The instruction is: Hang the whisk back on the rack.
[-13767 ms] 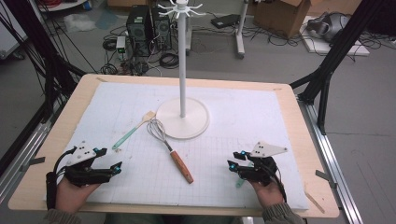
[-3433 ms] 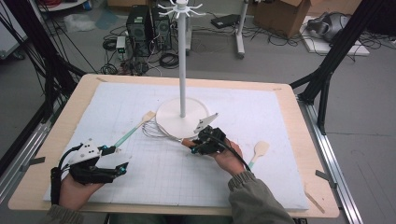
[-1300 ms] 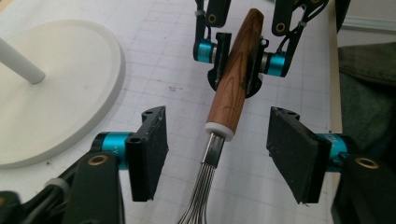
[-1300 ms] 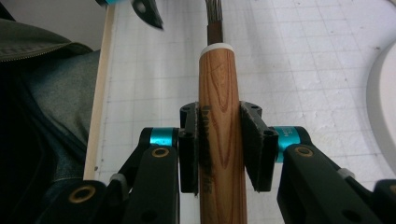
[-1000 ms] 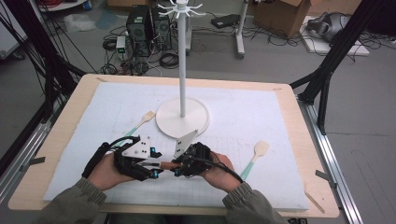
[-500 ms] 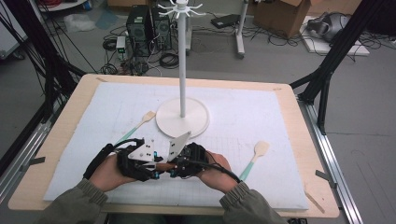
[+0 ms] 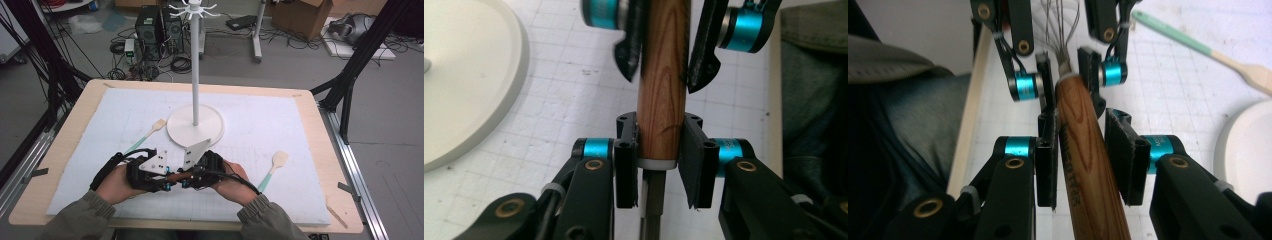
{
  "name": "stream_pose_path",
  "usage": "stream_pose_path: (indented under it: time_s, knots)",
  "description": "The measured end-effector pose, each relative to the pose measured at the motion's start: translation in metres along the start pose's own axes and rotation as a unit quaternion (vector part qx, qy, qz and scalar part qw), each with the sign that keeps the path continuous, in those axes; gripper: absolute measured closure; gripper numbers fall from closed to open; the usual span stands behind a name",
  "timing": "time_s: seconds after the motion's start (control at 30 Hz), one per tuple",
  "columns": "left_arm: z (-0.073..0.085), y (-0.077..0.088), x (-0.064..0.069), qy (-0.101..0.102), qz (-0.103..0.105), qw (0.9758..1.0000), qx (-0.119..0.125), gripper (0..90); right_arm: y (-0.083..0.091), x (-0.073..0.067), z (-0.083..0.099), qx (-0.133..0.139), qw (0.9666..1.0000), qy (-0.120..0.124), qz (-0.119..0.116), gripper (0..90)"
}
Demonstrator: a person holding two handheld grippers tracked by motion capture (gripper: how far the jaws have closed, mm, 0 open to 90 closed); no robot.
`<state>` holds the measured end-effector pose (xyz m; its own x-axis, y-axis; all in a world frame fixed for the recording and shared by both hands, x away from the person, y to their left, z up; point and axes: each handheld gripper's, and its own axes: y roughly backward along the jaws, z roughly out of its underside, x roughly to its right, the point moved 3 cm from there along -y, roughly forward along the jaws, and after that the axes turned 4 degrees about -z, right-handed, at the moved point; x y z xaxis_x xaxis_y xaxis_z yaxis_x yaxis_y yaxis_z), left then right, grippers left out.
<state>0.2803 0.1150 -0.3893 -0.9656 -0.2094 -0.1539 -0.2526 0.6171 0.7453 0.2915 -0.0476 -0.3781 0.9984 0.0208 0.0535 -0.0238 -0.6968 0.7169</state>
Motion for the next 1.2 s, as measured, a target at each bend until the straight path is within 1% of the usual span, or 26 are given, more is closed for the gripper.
stream_pose_path:
  time_s: [0.07,0.1,0.13,0.17,0.2,0.3,0.33,0.37,0.4,0.43,0.5,0.53,0.57,0.63,0.73,0.83,0.87,0.9,0.93,0.97,1.0,1.07,1.13,1.2]
  knots:
    - [-0.002,0.002,0.0,0.007,-0.002,0.9999,0.008,71.4,0.004,0.001,0.0,0.011,0.9999,0.0,0.002,65.8]
    - [-0.002,0.002,0.0,0.007,-0.002,0.9999,0.008,71.4,0.004,0.001,0.0,0.011,0.9999,0.0,0.002,65.8]
    - [-0.003,0.005,-0.001,0.01,-0.004,0.9999,0.011,71.4,0.008,0.001,0.0,0.024,0.9996,-0.006,0.009,64.1]
    - [-0.004,0.007,-0.002,0.013,-0.008,0.9998,0.014,71.5,0.01,0.002,0.0,0.029,0.9995,-0.006,0.014,62.6]
    - [-0.004,0.007,-0.002,0.013,-0.008,0.9998,0.014,71.5,0.012,0.003,0.001,0.034,0.9992,-0.011,0.019,60.4]
    - [-0.003,0.013,-0.006,0.02,-0.018,0.9993,0.026,71.5,0.021,0.005,0.004,0.056,0.9976,-0.029,0.026,57.3]
    - [-0.003,0.015,-0.007,0.019,-0.018,0.9994,0.023,71.5,0.024,0.006,0.004,0.065,0.9969,-0.034,0.028,56.4]
    - [-0.003,0.015,-0.007,0.019,-0.018,0.9994,0.023,71.5,0.026,0.006,0.005,0.069,0.9964,-0.037,0.031,55.3]
    - [-0.003,0.016,-0.008,0.024,-0.022,0.9991,0.027,71.5,0.028,0.007,0.006,0.073,0.9959,-0.04,0.037,53.9]
    - [-0.003,0.016,-0.008,0.025,-0.025,0.9989,0.032,71.5,0.029,0.007,0.007,0.077,0.9954,-0.044,0.038,53.0]
    - [-0.002,0.018,-0.009,0.028,-0.027,0.9988,0.032,71.5,0.031,0.008,0.01,0.09,0.9935,-0.059,0.037,51.6]
    - [-0.002,0.018,-0.009,0.028,-0.027,0.9988,0.032,71.5,0.031,0.009,0.011,0.093,0.993,-0.059,0.041,50.9]
    - [-0.002,0.019,-0.01,0.032,-0.028,0.9985,0.034,71.5,0.032,0.01,0.013,0.097,0.9921,-0.068,0.041,49.9]
    - [-0.002,0.021,-0.011,0.034,-0.031,0.9982,0.039,71.5,0.033,0.012,0.015,0.107,0.9905,-0.075,0.042,48.0]
    - [-0.002,0.024,-0.013,0.039,-0.035,0.9975,0.047,71.5,0.035,0.012,0.017,0.122,0.9872,-0.094,0.041,46.3]
    - [-0.004,0.026,-0.014,0.042,-0.039,0.9967,0.057,71.4,0.036,0.014,0.018,0.137,0.9847,-0.099,0.042,46.4]
    - [-0.005,0.027,-0.014,0.046,-0.04,0.9962,0.062,71.4,0.036,0.014,0.018,0.138,0.9841,-0.104,0.038,46.5]
    - [-0.005,0.027,-0.014,0.046,-0.04,0.9962,0.062,71.4,0.036,0.014,0.018,0.138,0.9841,-0.104,0.038,46.5]
    - [-0.006,0.029,-0.016,0.046,-0.043,0.9959,0.065,71.4,0.036,0.015,0.018,0.144,0.9832,-0.106,0.037,46.6]
    - [-0.007,0.029,-0.015,0.051,-0.045,0.9952,0.07,71.4,0.036,0.015,0.018,0.146,0.9823,-0.111,0.036,46.9]
    - [-0.008,0.03,-0.016,0.05,-0.045,0.9952,0.071,71.5,0.036,0.016,0.018,0.152,0.9812,-0.113,0.035,47.2]
    - [-0.01,0.031,-0.016,0.054,-0.046,0.9943,0.08,71.5,0.038,0.016,0.017,0.165,0.9784,-0.12,0.033,47.3]
    - [-0.012,0.032,-0.017,0.055,-0.046,0.9938,0.085,71.4,0.038,0.017,0.016,0.178,0.9759,-0.122,0.033,48.1]
    - [-0.013,0.031,-0.017,0.058,-0.047,0.9933,0.088,71.4,0.038,0.017,0.014,0.184,0.9746,-0.122,0.035,49.6]
